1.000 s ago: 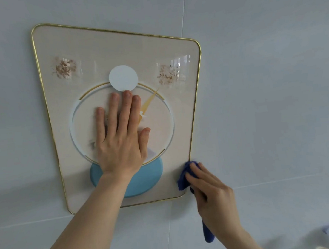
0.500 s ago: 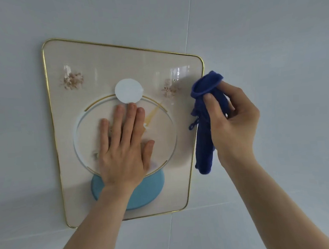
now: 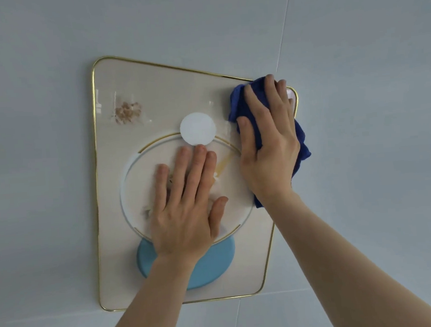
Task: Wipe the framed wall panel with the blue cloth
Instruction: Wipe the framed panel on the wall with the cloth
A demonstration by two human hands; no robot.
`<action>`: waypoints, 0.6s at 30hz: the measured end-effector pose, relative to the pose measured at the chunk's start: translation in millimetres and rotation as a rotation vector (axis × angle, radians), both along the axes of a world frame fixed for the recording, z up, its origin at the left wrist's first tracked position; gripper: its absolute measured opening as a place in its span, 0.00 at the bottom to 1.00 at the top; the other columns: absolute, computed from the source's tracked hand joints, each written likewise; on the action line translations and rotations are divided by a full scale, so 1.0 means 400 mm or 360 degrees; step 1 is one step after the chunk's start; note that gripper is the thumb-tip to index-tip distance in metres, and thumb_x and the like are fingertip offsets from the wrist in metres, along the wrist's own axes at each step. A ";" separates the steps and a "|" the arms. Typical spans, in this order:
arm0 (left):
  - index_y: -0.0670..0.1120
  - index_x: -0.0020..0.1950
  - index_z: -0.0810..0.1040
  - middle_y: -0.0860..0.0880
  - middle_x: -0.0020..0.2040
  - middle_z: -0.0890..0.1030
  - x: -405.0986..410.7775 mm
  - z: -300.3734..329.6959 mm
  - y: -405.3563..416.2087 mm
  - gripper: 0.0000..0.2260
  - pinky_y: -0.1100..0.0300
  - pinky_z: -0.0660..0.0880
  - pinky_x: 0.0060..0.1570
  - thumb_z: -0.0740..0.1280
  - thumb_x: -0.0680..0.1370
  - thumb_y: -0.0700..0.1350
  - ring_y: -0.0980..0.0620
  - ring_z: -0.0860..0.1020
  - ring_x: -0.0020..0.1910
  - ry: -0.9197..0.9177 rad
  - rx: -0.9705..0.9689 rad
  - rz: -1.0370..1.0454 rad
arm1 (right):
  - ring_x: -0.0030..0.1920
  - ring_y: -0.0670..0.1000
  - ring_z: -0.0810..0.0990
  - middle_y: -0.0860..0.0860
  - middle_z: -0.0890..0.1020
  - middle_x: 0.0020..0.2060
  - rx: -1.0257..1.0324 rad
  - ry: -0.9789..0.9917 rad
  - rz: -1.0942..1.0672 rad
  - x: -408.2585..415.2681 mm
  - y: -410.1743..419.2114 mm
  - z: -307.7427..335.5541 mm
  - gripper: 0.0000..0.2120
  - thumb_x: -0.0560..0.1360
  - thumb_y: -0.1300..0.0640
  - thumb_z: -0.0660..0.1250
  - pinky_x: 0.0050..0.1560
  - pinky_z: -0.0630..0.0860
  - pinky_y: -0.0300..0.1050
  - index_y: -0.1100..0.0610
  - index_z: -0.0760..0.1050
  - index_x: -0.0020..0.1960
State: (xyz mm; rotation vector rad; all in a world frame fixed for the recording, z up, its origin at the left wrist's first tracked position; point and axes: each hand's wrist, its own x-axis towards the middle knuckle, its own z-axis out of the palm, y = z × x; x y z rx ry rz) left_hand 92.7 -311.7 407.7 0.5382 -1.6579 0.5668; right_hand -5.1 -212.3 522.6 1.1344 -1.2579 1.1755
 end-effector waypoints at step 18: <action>0.46 0.86 0.52 0.49 0.86 0.52 0.011 0.003 0.010 0.30 0.42 0.47 0.84 0.48 0.86 0.57 0.46 0.50 0.86 -0.0044 0.0042 -0.0020 | 0.76 0.67 0.72 0.62 0.80 0.70 0.0016 0.0375 -0.0075 -0.033 -0.004 -0.052 0.12 0.83 0.62 0.69 0.80 0.66 0.61 0.62 0.83 0.65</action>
